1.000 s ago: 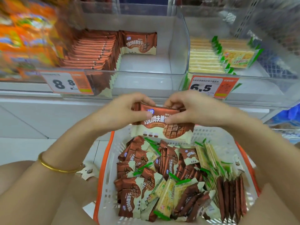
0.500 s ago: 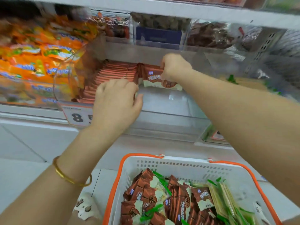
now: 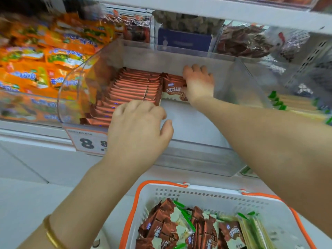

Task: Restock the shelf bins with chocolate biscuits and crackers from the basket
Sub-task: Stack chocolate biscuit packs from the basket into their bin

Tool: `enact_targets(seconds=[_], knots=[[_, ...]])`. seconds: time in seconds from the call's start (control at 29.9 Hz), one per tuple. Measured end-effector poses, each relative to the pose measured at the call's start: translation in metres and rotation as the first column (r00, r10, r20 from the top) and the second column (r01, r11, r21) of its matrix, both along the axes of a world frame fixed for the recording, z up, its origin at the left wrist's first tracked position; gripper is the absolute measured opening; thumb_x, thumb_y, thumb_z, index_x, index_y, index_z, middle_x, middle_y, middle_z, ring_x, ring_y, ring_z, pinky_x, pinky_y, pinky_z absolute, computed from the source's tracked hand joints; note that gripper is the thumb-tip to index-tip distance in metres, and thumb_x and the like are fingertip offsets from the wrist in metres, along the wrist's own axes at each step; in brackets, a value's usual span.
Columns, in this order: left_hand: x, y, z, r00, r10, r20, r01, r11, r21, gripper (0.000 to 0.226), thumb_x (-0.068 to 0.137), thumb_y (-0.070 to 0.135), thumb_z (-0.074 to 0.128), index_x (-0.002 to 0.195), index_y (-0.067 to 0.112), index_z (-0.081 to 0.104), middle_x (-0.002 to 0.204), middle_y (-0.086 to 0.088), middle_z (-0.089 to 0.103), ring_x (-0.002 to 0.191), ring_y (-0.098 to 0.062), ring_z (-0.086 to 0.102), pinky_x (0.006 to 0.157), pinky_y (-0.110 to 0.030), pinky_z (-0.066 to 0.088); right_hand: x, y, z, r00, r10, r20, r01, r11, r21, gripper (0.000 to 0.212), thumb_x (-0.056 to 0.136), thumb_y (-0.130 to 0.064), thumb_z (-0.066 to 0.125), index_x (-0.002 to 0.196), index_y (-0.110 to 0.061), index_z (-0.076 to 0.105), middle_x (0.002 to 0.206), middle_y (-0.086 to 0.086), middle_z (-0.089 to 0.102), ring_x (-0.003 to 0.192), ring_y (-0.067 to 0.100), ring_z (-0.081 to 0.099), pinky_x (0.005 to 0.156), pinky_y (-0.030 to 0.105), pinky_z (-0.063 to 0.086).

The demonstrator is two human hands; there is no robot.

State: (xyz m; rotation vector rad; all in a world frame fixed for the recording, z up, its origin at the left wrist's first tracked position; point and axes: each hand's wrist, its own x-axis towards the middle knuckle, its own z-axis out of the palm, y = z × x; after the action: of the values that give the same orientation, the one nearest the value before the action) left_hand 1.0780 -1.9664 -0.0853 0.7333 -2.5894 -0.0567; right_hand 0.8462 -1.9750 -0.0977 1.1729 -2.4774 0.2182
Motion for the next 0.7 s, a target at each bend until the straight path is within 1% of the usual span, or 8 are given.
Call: enact_targets(seconds=[0.1, 0.2, 0.4, 0.53, 0.7], knots=[[0.000, 0.000, -0.003, 0.999, -0.006, -0.040, 0.006, 1.000, -0.006, 0.051, 0.082, 0.045, 0.024, 0.094, 0.024, 0.068, 0.094, 0.004, 0.065, 0.096, -0.024, 0.054, 0.085, -0.036, 0.033, -0.002, -0.001, 0.004, 1.000, 0.005, -0.013, -0.004, 0.999, 0.037, 0.047, 0.084, -0.023, 0.069, 0.126, -0.012, 0.049, 0.129, 0.015, 0.047, 0.120, 0.035, 0.041, 0.096, 0.044, 0.037], [0.001, 0.001, -0.004, 0.996, -0.013, -0.092, 0.013, 1.000, -0.004, 0.050, 0.082, 0.045, 0.025, 0.093, 0.022, 0.068, 0.093, 0.003, 0.065, 0.094, -0.025, 0.054, 0.085, -0.036, 0.032, -0.002, 0.000, 0.006, 1.000, 0.008, -0.014, -0.007, 0.999, 0.049, 0.041, 0.087, -0.024, 0.066, 0.123, -0.012, 0.051, 0.127, 0.015, 0.049, 0.119, 0.035, 0.042, 0.096, 0.044, 0.037], [0.002, 0.002, -0.004, 0.985, -0.035, -0.166, 0.034, 0.999, -0.011, 0.042, 0.086, 0.041, 0.029, 0.092, 0.022, 0.065, 0.092, 0.005, 0.063, 0.093, -0.024, 0.053, 0.086, -0.034, 0.030, 0.001, 0.008, 0.014, 1.000, -0.022, -0.006, 0.022, 0.998, 0.064, 0.053, 0.086, -0.032, 0.067, 0.130, -0.013, 0.045, 0.130, 0.015, 0.048, 0.121, 0.035, 0.041, 0.099, 0.046, 0.035], [0.003, 0.004, -0.003, 0.983, -0.048, -0.180, 0.045, 0.999, -0.018, 0.041, 0.088, 0.041, 0.029, 0.095, 0.021, 0.064, 0.091, 0.005, 0.062, 0.092, -0.024, 0.053, 0.086, -0.036, 0.032, 0.005, 0.010, 0.017, 0.999, -0.043, 0.004, 0.042, 0.996, 0.083, 0.056, 0.085, -0.032, 0.068, 0.131, -0.013, 0.044, 0.130, 0.015, 0.047, 0.121, 0.035, 0.042, 0.098, 0.045, 0.037], [0.004, 0.005, -0.002, 0.978, -0.060, -0.199, 0.060, 0.998, -0.004, 0.040, 0.088, 0.041, 0.031, 0.098, 0.020, 0.064, 0.094, 0.005, 0.063, 0.095, -0.024, 0.054, 0.087, -0.038, 0.034, 0.010, 0.016, 0.021, 0.999, -0.043, 0.015, 0.042, 0.997, 0.068, 0.056, 0.083, -0.029, 0.070, 0.130, -0.012, 0.044, 0.127, 0.015, 0.049, 0.118, 0.034, 0.045, 0.094, 0.043, 0.041]])
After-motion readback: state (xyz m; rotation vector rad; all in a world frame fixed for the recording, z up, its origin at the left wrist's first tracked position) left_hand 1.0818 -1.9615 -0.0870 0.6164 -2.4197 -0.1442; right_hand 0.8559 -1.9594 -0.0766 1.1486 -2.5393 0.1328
